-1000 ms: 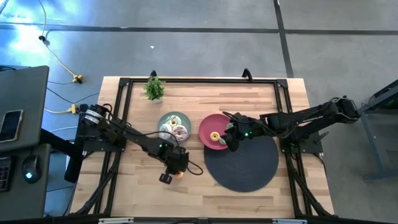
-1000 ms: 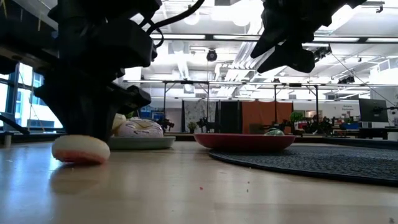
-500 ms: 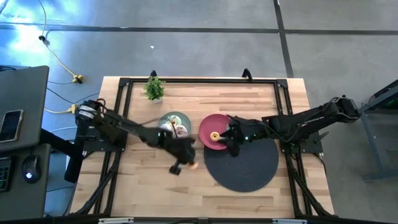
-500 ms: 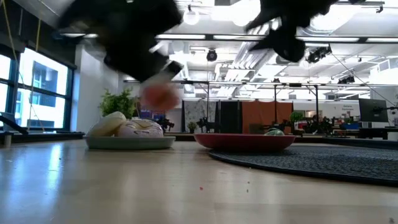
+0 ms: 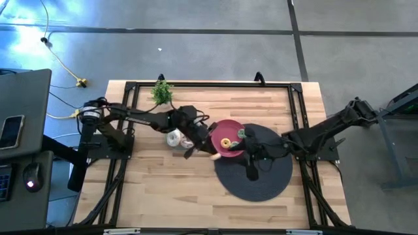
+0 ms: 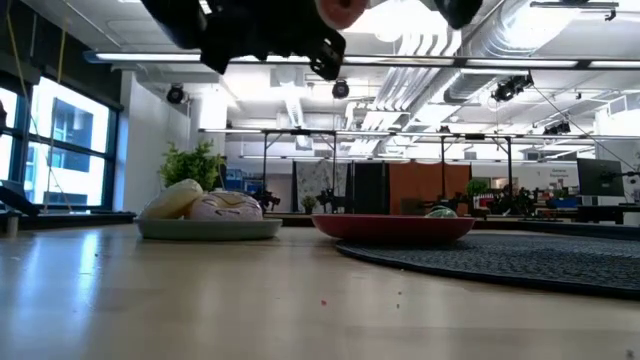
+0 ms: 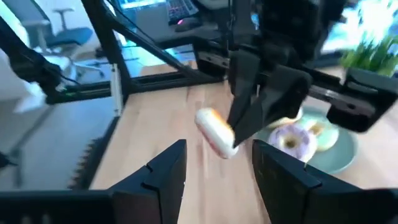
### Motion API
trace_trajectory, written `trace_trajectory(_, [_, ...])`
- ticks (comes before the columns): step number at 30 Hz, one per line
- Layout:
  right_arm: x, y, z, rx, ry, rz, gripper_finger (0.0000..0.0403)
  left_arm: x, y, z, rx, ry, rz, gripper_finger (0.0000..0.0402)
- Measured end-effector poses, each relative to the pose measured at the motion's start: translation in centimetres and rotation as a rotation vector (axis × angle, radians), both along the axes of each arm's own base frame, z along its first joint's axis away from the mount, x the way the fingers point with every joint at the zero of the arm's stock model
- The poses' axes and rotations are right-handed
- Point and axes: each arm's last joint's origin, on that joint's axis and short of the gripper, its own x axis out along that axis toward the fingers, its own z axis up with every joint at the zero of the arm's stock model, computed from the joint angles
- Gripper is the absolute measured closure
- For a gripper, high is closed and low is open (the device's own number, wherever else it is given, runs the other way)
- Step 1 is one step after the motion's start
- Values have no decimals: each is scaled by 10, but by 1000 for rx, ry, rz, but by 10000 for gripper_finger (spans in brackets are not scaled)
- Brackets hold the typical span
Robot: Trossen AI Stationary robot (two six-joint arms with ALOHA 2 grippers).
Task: Pick & Place donuts
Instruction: Put the small pink donut on the red plate
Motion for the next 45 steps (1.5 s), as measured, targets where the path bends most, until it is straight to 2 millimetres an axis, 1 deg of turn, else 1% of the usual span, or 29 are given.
trace_trajectory(3, [0,0,2,-87,25,9,232,1,4,-3,-16,17,-24,401])
trace_trajectory(8, [1,1,-3,-196,70,64,233,1,5,0,-23,-2,-21,401])
trace_trajectory(12, [6,2,-10,-281,88,110,233,2,6,-2,-31,11,-13,401])
trace_trajectory(15, [9,3,-14,-348,100,120,230,6,7,-5,-32,28,-7,401])
trace_trajectory(18, [12,1,-17,-365,109,98,221,17,7,4,-22,-16,-28,401])
trace_trajectory(23, [10,-1,-14,-374,103,82,204,30,8,-5,-19,8,-51,401])
trace_trajectory(29, [10,-1,-15,-384,112,85,195,37,14,-14,-26,31,-53,401])
trace_trajectory(34, [9,1,-17,-380,129,101,195,38,24,-7,-19,-3,-38,401])
trace_trajectory(37, [8,0,-19,-366,154,106,200,38,26,-8,-19,8,-26,401])
trace_trajectory(45, [9,-6,-20,-373,167,90,234,38,26,-9,-17,11,-6,401])
